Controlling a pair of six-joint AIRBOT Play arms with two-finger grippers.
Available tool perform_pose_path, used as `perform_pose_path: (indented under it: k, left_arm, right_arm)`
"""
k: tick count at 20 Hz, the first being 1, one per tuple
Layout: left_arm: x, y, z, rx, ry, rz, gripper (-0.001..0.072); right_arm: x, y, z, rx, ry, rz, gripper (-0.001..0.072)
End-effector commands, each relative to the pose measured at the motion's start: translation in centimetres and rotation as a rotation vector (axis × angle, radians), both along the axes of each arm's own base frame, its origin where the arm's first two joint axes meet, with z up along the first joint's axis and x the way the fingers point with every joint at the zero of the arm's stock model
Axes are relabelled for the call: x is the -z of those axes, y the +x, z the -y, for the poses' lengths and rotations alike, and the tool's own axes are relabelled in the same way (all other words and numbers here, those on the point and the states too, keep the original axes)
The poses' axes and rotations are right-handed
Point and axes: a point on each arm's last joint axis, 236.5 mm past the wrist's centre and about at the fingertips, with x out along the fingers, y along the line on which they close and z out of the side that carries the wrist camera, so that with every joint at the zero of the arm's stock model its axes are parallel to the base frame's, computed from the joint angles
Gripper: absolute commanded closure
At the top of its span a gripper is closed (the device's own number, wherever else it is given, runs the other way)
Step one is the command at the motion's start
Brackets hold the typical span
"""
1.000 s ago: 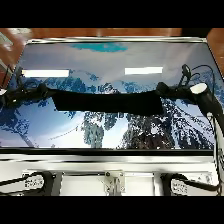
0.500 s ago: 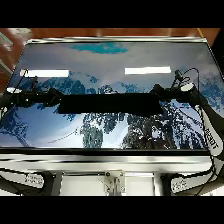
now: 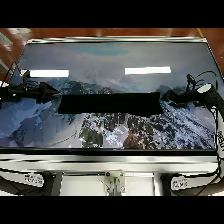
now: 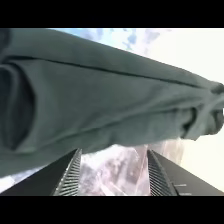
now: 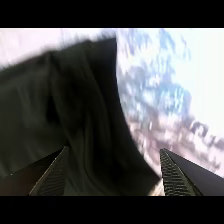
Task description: Fold the shirts.
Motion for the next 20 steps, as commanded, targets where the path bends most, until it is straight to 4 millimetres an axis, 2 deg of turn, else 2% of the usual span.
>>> perform_pose_path:
  k: [1, 4, 7, 8, 9, 10, 11, 13, 14, 16, 18, 20]
  left_arm:
    - [-2.5, -0.4, 1.5, 0.053, -0.003, 0.033, 0.0258]
    - [-3.5, -0.8, 3.8, 0.106, 0.005, 0.059, 0.0258]
    - [-3.7, -1.2, 6.0, 0.155, 0.005, 0.064, 0.0258]
    - [-3.7, -1.4, 6.7, 0.170, 0.005, 0.065, 0.0258]
    - [-3.7, -1.5, 7.3, 0.183, 0.005, 0.066, 0.0257]
    - [-3.8, -1.6, 8.0, 0.206, 0.006, 0.079, 0.0258]
    - [-3.9, -1.6, 8.9, 0.227, 0.001, 0.095, 0.0257]
    - [-4.2, -1.1, 11.1, 0.235, -0.009, 0.123, 0.0259]
    - [-4.2, -0.6, 12.6, 0.234, -0.003, 0.145, 0.0296]
    - [-4.0, 0.4, 16.0, 0.235, 0.026, 0.197, 0.0642]
    - [-3.0, 0.5, 20.5, 0.258, 0.045, 0.233, 0.0670]
    - [-1.5, -1.0, 25.8, 0.315, 0.029, 0.226, 0.0670]
  right_arm:
    - [1.7, -1.5, -2.3, -0.025, 0.130, -0.093, 0.0018]
    - [3.2, -0.5, -5.8, -0.051, 0.192, -0.087, 0.0018]
    - [4.4, 0.1, -7.4, -0.070, 0.159, -0.073, 0.0027]
    - [4.4, 0.6, -7.4, -0.065, 0.145, -0.054, 0.0129]
    - [4.3, 1.0, -7.3, -0.054, 0.140, -0.041, 0.0422]
    - [3.9, 1.1, -7.3, -0.046, 0.148, -0.040, 0.0641]
    - [3.3, 1.2, -7.2, -0.041, 0.156, -0.031, 0.0645]
    - [0.9, 1.1, -7.5, -0.068, 0.157, 0.005, 0.0646]
    - [-0.9, 0.9, -7.8, -0.083, 0.160, 0.028, 0.0646]
    - [-4.8, 0.3, -8.4, -0.113, 0.168, 0.073, 0.0646]
    - [-9.0, -1.4, -9.3, -0.156, 0.184, 0.106, 0.0645]
    - [-13.2, -3.7, -10.3, -0.197, 0.200, 0.129, 0.0646]
